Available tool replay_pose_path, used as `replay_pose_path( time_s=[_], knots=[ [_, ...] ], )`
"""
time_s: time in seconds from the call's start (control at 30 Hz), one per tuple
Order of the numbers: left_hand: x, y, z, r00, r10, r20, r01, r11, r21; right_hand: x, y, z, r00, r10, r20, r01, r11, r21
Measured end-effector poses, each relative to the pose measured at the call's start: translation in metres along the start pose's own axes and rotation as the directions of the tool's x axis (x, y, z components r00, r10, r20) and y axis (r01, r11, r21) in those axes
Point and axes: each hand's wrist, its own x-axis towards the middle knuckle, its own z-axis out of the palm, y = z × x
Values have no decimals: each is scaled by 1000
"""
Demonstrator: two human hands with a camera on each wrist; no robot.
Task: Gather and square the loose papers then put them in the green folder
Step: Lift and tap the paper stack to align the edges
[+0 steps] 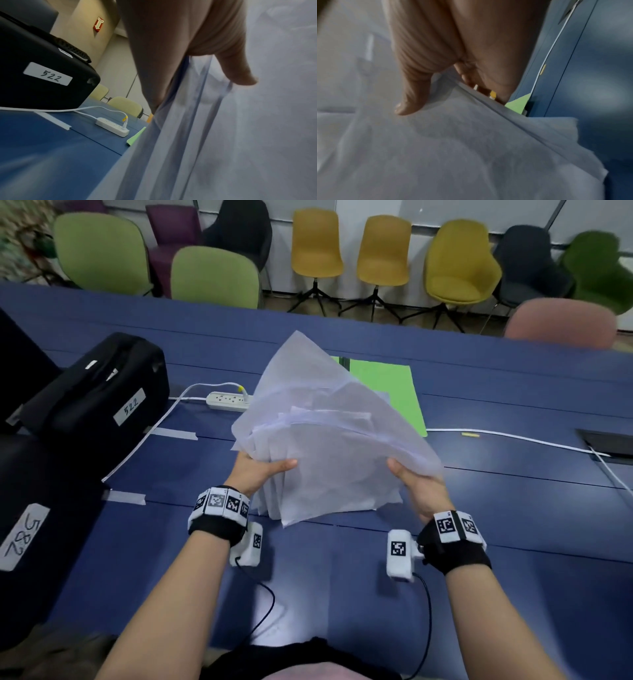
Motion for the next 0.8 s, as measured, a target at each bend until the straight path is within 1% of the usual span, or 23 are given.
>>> replay_pose_path(
  time_s=[0.07, 0.17, 0.27, 0.33, 0.37, 0.43, 0.53, 0.6, 0.67, 0.73, 0.8],
  knots=[
    [3, 2, 1, 1000, -10, 13, 9, 1000, 22, 4, -8, -2, 995, -87, -43, 90, 994, 64],
    [9, 3, 2, 999, 5, 38, -6, 1000, 16, 9, -28, -4, 978, -181, -103, 193, 974, 123],
    [11, 2, 2, 999, 19, 39, -20, 1000, 18, 8, -44, -5, 945, -278, -175, 291, 955, 59],
    [13, 0, 3, 999, 19, 38, -20, 1000, 21, 9, -52, -5, 917, -345, -198, 353, 935, 8],
    [14, -2, 2, 999, 15, 33, -16, 1000, 22, 10, -55, -5, 903, -376, -208, 376, 926, -45],
    [15, -4, 2, 999, 0, 32, 0, 1000, 23, 12, -61, -5, 889, -422, -177, 403, 905, -135],
    [15, -6, 2, 998, -10, 67, 8, 999, 34, 11, -67, 5, 874, -480, -78, 458, 866, -203],
    [15, -7, 1, 996, -11, 91, 6, 999, 50, 13, -66, 16, 870, -491, -34, 472, 853, -224],
    [13, -6, 1, 994, -13, 105, 6, 998, 64, 14, -64, 27, 873, -486, 42, 479, 837, -265],
    [10, -3, 4, 995, -6, 97, 0, 998, 61, 13, -63, 35, 874, -474, 108, 483, 820, -308],
    [10, -3, 6, 997, 9, 73, -12, 999, 42, 13, -62, 34, 870, -478, 123, 490, 808, -327]
  ],
)
